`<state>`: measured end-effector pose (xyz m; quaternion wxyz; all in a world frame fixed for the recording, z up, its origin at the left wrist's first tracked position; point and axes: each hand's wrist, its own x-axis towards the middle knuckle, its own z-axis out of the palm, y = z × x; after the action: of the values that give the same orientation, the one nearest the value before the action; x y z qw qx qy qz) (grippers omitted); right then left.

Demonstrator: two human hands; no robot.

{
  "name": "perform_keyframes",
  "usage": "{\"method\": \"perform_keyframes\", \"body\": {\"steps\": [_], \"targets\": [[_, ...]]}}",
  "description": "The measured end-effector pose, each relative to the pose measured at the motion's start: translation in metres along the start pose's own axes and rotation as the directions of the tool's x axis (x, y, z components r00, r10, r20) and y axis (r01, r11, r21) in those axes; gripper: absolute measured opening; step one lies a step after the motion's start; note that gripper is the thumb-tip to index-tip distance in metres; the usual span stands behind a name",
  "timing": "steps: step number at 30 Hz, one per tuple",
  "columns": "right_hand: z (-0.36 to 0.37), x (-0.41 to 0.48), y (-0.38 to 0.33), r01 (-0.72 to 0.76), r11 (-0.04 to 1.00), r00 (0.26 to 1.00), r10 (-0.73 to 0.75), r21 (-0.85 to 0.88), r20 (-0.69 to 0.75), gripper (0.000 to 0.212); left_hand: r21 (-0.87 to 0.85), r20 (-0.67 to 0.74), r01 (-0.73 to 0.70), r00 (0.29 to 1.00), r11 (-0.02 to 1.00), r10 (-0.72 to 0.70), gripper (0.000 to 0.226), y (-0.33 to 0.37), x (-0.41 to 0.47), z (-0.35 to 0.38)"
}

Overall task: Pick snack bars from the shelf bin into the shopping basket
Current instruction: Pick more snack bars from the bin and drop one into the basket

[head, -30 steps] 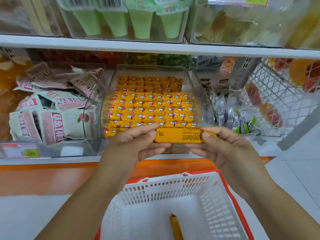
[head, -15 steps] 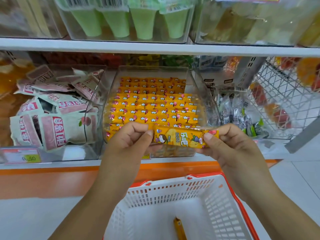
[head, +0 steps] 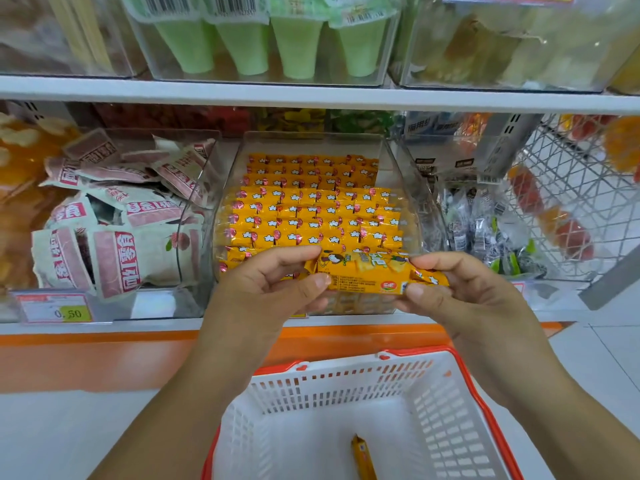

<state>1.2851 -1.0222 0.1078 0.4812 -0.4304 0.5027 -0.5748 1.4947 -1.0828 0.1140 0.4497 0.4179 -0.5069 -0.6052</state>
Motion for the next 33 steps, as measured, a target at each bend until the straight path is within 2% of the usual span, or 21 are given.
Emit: {"method": "perform_keyframes", "body": {"steps": [3,7,11,15,18,20,26,30,33], "targets": [[0.001,0.001,0.001,-0.005,0.997,1.000,0.007,0.073,-0.018,0.048,-0.046,0.008,0.020,1.000,0.999,-0.019,0.034,-0.001,0.000,-0.001],[0.005,0.003,-0.002,-0.038,0.977,0.997,0.050,0.212,-0.051,0.022,-0.066,0.036,0.035,0.999,0.997,-0.033,0.032,-0.002,0.001,-0.003],[0.003,0.003,-0.005,-0.076,0.969,0.997,0.080,0.234,-0.006,0.042,-0.084,0.082,0.060,0.995,0.995,-0.053,0.035,0.000,0.001,-0.007],[0.003,0.000,-0.007,-0.077,0.979,0.997,0.074,0.186,0.024,0.048,-0.047,0.103,0.056,0.993,0.997,-0.051,0.041,0.000,0.002,-0.013],[0.004,0.001,-0.002,-0.041,0.998,0.999,0.041,0.045,-0.012,0.030,-0.025,0.050,0.034,0.998,0.999,-0.033,0.031,-0.002,0.003,-0.011],[0.005,0.001,0.000,-0.026,0.999,1.000,0.025,-0.038,-0.017,0.038,0.023,0.035,0.033,0.999,0.999,-0.034,0.026,-0.005,0.004,-0.009],[0.010,0.000,0.004,0.007,1.000,1.000,-0.007,-0.006,0.003,0.041,0.063,-0.003,0.009,1.000,0.998,-0.009,0.027,-0.009,0.002,-0.002],[0.013,-0.001,0.000,0.022,1.000,0.998,-0.021,0.010,-0.059,0.026,0.093,-0.011,-0.011,1.000,0.996,0.012,0.032,-0.009,0.001,0.001],[0.015,0.000,0.001,0.023,0.999,0.998,-0.024,-0.023,-0.064,0.022,0.170,-0.034,-0.058,0.997,0.984,0.064,0.019,-0.010,0.000,0.001]]}}
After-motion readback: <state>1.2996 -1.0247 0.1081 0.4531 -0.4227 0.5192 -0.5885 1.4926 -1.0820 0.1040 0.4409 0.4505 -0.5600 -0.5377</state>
